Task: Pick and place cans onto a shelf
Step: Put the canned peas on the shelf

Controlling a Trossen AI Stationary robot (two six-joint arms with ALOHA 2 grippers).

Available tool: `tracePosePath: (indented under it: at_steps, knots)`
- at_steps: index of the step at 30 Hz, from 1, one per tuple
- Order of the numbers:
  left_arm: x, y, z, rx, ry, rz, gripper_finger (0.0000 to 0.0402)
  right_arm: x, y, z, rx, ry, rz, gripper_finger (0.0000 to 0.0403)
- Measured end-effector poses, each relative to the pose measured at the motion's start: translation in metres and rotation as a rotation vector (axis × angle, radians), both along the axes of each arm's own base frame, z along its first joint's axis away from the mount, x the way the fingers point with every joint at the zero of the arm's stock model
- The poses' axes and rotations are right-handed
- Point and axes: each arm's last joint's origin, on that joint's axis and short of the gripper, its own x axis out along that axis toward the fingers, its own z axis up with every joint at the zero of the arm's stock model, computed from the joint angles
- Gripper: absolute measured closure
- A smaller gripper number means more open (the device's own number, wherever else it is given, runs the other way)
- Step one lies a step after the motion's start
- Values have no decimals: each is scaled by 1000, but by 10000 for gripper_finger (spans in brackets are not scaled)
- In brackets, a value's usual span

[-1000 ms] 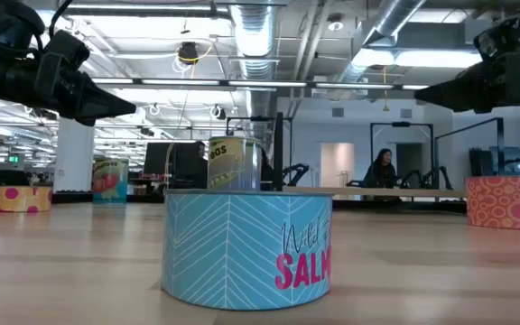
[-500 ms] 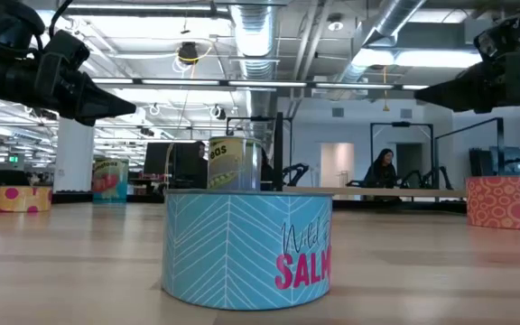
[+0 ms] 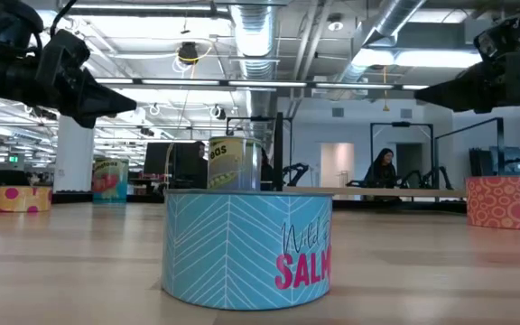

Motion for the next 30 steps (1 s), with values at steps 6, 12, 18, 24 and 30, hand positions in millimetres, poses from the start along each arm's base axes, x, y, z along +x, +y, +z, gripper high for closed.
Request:
tracePosePath:
  at_steps: [6,12,18,24,30]
  knots:
    - [1,-3,9,26,-91,-107,401,0,0,0,0,0,0,369]
    - [3,-6,27,54,-169,-228,401,0,0,0,0,0,0,369]
    - [14,-3,44,92,-116,-226,401,0,0,0,0,0,0,369]
    - [38,-1,57,151,-61,-256,401,0,0,0,0,0,0,369]
    - [68,2,68,195,23,-282,401,0,0,0,0,0,0,369]
